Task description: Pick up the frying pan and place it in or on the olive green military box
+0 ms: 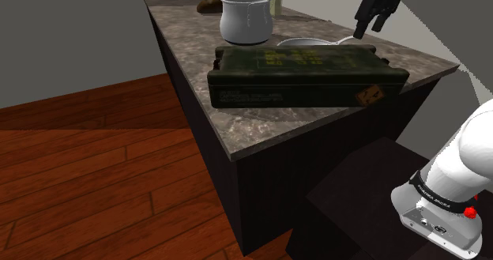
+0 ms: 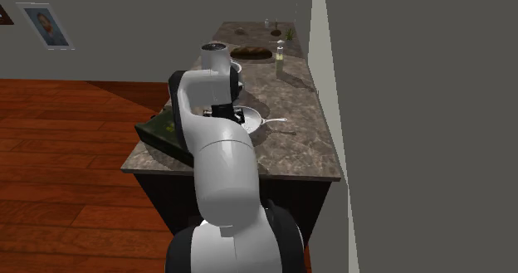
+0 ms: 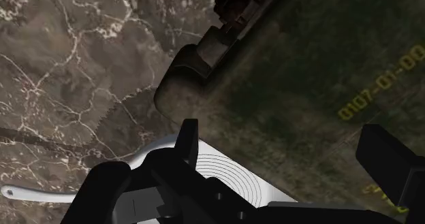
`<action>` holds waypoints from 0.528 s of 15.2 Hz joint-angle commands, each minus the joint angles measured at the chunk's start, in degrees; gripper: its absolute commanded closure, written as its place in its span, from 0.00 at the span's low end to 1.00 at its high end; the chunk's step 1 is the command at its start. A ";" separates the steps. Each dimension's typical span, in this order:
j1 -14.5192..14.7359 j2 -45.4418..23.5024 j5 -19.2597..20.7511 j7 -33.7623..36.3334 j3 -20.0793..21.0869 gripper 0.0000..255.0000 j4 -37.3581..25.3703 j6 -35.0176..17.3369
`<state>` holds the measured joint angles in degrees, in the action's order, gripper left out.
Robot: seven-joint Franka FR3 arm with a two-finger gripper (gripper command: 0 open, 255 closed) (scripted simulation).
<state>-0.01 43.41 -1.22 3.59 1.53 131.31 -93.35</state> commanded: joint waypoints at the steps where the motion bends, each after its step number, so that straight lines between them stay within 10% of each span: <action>1: 0.00 0.00 0.00 0.00 0.00 0.00 0.00 0.00; 8: 1.25 -9.10 -1.53 -16.65 -12.41 0.00 -3.36 -7.30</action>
<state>1.01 36.13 -2.40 -10.13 -8.86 128.80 -99.55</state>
